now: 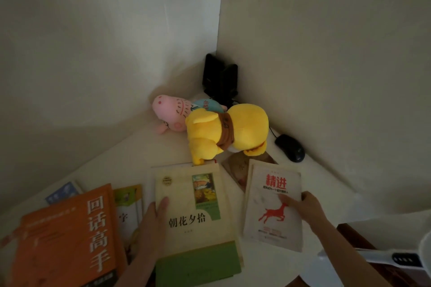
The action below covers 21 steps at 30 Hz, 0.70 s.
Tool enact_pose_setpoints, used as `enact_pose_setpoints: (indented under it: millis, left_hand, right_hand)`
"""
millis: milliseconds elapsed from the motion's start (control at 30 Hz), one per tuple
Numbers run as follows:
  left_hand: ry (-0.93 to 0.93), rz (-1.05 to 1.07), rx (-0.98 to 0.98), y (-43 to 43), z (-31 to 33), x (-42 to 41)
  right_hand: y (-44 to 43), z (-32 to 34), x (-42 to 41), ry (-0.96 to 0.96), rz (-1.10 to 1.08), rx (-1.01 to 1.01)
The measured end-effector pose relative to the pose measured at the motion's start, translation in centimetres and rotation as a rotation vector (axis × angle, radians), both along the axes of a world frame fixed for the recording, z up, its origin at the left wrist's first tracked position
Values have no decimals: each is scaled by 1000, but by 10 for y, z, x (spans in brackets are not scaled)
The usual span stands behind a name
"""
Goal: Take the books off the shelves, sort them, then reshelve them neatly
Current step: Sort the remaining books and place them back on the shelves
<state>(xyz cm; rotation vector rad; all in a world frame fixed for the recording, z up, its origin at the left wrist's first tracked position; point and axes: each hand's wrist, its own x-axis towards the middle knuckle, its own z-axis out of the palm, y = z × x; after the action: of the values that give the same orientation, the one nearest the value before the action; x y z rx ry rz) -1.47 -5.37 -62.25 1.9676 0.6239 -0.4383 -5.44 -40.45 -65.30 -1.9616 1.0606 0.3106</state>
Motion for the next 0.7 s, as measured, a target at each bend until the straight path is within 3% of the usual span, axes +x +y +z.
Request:
enact_pose_setpoints:
  millis: [133, 267, 433, 567, 700]
  left_hand:
    - [-18, -4, -28, 0, 6, -1]
    - [-1, -5, -27, -3, 11, -3]
    - [43, -30, -48, -4, 21, -3]
    - [58, 6, -201, 0, 22, 2]
    - [86, 42, -233, 3, 33, 2]
  right_hand:
    - [9, 30, -21, -147, -81, 108]
    - [15, 87, -27, -237, -5, 149]
    - [38, 139, -26, -180, 139, 487]
    - [103, 125, -15, -119, 203, 574]
    - [162, 73, -10, -40, 306, 428]
